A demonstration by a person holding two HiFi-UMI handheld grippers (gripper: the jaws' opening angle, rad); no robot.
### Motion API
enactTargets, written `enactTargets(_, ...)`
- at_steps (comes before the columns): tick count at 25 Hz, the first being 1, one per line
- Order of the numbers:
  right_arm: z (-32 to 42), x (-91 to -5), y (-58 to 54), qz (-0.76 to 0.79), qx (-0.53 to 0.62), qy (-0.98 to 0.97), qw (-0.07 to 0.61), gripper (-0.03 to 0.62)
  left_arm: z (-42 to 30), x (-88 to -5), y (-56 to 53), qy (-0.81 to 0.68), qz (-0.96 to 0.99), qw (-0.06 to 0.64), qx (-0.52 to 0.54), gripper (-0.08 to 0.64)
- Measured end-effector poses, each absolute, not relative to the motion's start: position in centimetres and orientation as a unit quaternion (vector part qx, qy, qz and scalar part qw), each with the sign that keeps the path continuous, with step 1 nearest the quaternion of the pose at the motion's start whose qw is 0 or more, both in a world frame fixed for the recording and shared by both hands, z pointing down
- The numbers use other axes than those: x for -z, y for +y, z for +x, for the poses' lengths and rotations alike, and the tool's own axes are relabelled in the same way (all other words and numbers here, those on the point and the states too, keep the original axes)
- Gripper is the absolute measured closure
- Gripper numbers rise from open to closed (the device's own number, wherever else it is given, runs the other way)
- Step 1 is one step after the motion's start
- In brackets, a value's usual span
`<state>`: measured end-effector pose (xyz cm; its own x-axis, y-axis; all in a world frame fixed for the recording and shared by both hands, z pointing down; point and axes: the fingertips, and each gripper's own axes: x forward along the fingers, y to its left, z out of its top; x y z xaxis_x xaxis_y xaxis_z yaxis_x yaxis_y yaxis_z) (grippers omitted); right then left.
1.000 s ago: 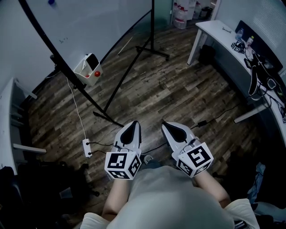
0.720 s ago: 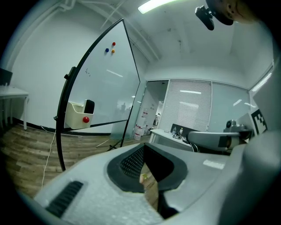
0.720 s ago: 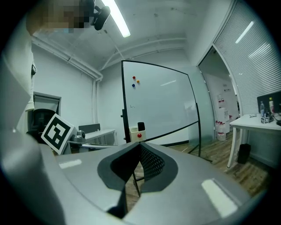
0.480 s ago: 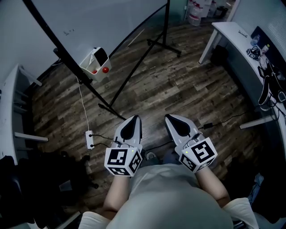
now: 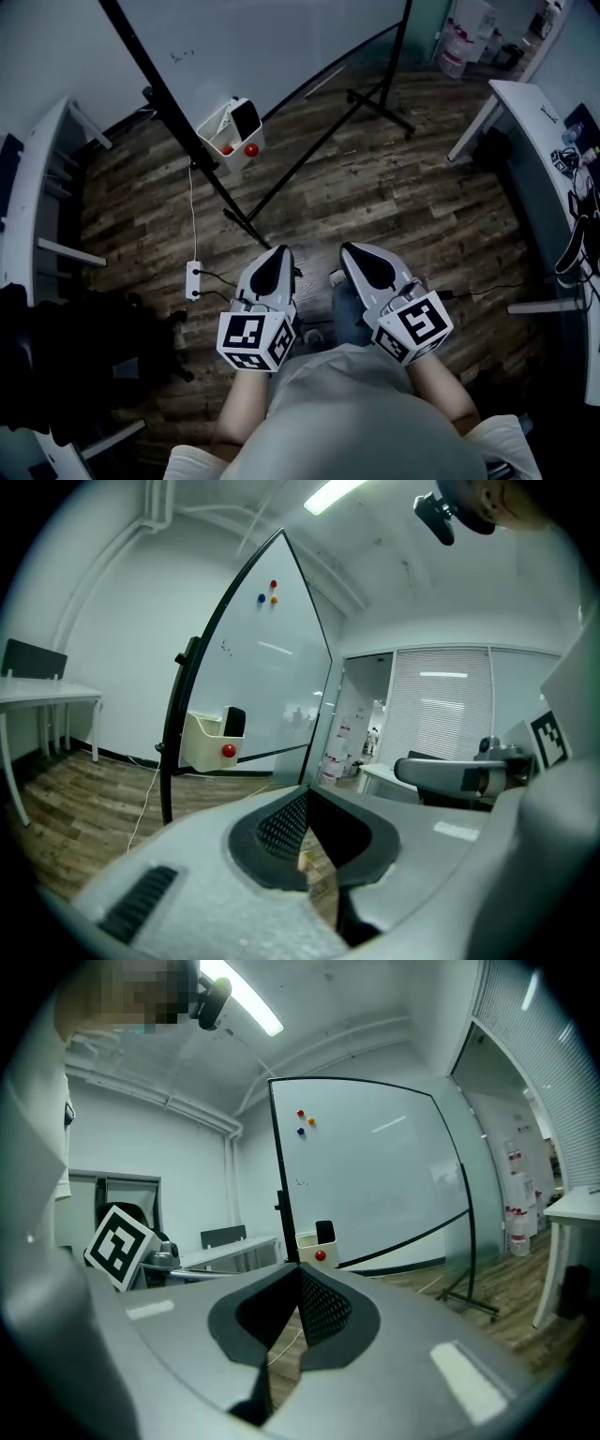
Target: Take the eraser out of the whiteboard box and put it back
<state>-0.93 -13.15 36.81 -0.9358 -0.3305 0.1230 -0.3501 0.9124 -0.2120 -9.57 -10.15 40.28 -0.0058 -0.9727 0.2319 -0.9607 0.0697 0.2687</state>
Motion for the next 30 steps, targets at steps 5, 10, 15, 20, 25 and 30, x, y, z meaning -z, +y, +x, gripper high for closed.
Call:
enactTargets(5,-4.1,-36.6,-16.8,0.116,-0.107,-0.986,0.048,0.588,-11.7,-40.3,-13.2,-0.742,0.646,0.179,0.028,0.555)
enactTargets(10,-6.7,-36.3,-20.1,0.059,-0.091,-0.993,0.055,0.588,-13.4,-39.8,-16.3,-0.766,0.619,0.171,0.036,0.555)
enactTargets(15,-9.0,-36.2,-23.4,0.013,-0.085,-0.995,0.053,0.588,-15.0,-40.3,-19.3,-0.789,0.589,0.172,0.041,0.555)
enactTargets(20,-11.4,-35.8,-26.4,-0.039,-0.072,-0.995,0.055,0.588,-16.7,-40.0,-21.7,-0.814,0.554,0.168,0.050,0.555)
enactTargets(25,-14.2,-35.4,-28.4,-0.099,-0.061,-0.992,0.055,0.588,-18.3,-39.7,-22.7,-0.841,0.512,0.163,0.057,0.555)
enactTargets(30,-16.7,-35.1,-29.8,-0.153,-0.044,-0.986,0.049,0.588,-19.2,-39.8,-23.3,-0.858,0.485,0.161,0.058,0.555)
